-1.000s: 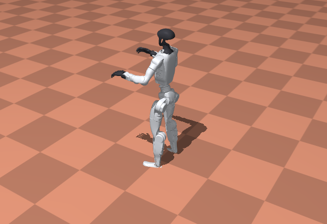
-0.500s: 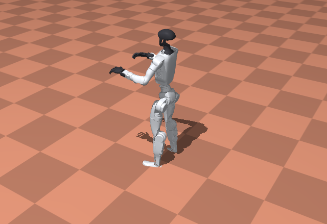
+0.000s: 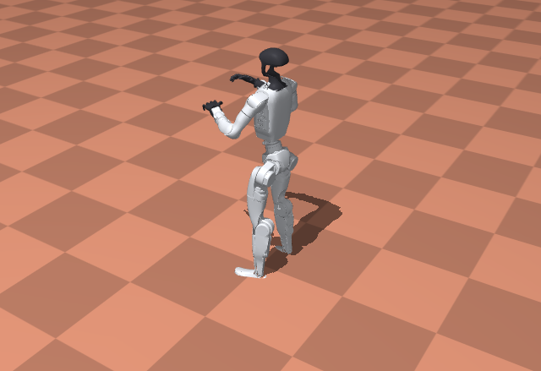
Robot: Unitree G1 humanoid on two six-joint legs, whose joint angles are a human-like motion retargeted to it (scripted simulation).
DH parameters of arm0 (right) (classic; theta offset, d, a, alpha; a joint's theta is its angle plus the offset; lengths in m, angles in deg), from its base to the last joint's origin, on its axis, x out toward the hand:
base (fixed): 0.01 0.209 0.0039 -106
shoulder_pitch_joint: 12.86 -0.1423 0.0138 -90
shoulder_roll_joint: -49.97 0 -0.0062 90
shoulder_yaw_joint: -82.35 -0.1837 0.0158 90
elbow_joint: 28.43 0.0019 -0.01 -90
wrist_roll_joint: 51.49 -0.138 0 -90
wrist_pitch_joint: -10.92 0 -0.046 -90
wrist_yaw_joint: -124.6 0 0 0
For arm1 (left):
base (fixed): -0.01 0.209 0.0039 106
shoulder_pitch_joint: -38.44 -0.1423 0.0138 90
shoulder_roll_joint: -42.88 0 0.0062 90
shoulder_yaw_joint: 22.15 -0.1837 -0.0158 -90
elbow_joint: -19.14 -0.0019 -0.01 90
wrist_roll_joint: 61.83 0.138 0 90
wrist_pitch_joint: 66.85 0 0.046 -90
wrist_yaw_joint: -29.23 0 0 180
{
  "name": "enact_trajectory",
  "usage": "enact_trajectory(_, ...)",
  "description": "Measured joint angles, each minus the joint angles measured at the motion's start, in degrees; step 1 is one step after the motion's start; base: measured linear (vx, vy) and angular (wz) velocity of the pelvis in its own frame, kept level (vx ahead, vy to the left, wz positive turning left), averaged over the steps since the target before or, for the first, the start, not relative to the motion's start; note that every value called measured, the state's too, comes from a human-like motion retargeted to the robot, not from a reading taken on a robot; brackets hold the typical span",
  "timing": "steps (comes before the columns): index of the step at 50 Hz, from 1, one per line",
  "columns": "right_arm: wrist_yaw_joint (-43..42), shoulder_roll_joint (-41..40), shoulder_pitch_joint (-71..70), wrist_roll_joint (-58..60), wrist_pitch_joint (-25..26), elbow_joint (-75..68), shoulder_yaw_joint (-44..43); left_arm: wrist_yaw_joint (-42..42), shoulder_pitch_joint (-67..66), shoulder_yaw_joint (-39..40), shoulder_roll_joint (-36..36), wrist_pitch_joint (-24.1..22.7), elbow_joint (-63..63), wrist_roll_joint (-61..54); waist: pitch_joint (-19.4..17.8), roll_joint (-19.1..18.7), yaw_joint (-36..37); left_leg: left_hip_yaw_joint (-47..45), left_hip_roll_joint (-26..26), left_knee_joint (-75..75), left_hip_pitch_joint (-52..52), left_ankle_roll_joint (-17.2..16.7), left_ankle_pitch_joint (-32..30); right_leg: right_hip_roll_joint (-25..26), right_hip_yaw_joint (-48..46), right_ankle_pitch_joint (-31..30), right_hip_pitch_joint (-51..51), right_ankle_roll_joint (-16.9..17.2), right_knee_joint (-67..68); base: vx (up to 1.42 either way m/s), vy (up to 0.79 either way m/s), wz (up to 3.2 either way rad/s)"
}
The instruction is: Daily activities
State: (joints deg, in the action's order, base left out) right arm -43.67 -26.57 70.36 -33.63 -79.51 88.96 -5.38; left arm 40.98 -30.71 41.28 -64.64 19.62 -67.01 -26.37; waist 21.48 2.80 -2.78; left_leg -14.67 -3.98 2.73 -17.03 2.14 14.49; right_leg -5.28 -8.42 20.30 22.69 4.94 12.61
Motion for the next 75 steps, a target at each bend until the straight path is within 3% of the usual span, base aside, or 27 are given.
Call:
enact_trajectory(8,-2.2,-1.84,-2.37,0.42,0.65,0.71,-2.98,1.08,1.65,0.22,-0.34,0.11,-1.33,-1.63,-2.78,-0.24,-0.27,-0.85,-0.97,-0.35,1.75,0.11,0.43,1.24,0.28,-1.78,-3.02,0.21,-3.55,0.0,0.0,0.0)
enact_trajectory(27,-8.54,-4.2,-5.08,6.08,0.44,1.15,-3.61,-0.75,-1.98,1.75,0.39,0.04,-2.24,-2.85,-4.12,-0.31,-0.25,-2.82,-1.61,-1.44,3.05,0.99,1.36,2.0,1.44,-3.61,-4.97,0.78,-6.83,0.0,0.0,0.0)
enact_trajectory(43,-7.8,-6.69,-0.27,-1.8,0.09,-10.07,2.05,-12.43,-15.84,21.11,-1.48,2.25,-6.19,-12.44,-7.2,1.16,3.18,-3.29,-1.27,-5.23,3.86,1.3,3.58,1.24,2.03,-2.41,-6.95,0.51,-7.17,0.0,0.0,0.0)
enact_trajectory(50,-4.66,-8.03,-1.76,-8.42,-0.2,-11.32,6.12,-13.48,-21.15,25.34,0.9,3.93,-11.88,-16.93,-8.91,1.19,3.9,-2.6,-1.64,-8.85,3.85,1.79,4.97,1.13,2.11,-1.66,-8.16,-0.28,-6.34,0.0,0.0,0.0)
enact_trajectory(57,3.22,-9.72,-3.08,-20.74,1.55,-16.33,15.59,-11.47,-21.22,20.11,5.07,4.38,-16.12,-22.17,-10.62,0.69,4.3,-1.12,-2.83,-14.65,2.01,2.35,6.91,1.73,1.84,-1.96,-9.43,-1.05,-7.04,0.0,0.0,0.0)
enact_trajectory(65,13.85,-12.71,-1.44,-34.76,6.21,-37.47,28.49,-7.12,-19.76,7.42,10.32,3.8,-20.25,-24.45,-11.9,-0.81,5.09,0.68,-4.05,-20.64,-0.22,2.34,8.55,2.74,1.53,-3.32,-11.45,-1.52,-9.69,0.0,0.0,0.0)
enact_trajectory(75,9.04,-19.83,-1.27,-41.78,5.71,-60.77,31.03,-8.83,-18.77,-2.38,11.97,2.33,-20.89,-22.62,-12.63,-3.24,7.29,7.75,-2.38,-23.91,-3.05,0.82,8.81,3.69,1.97,-4.56,-13.08,-1.51,-11.99,0.0,0.0,0.0)
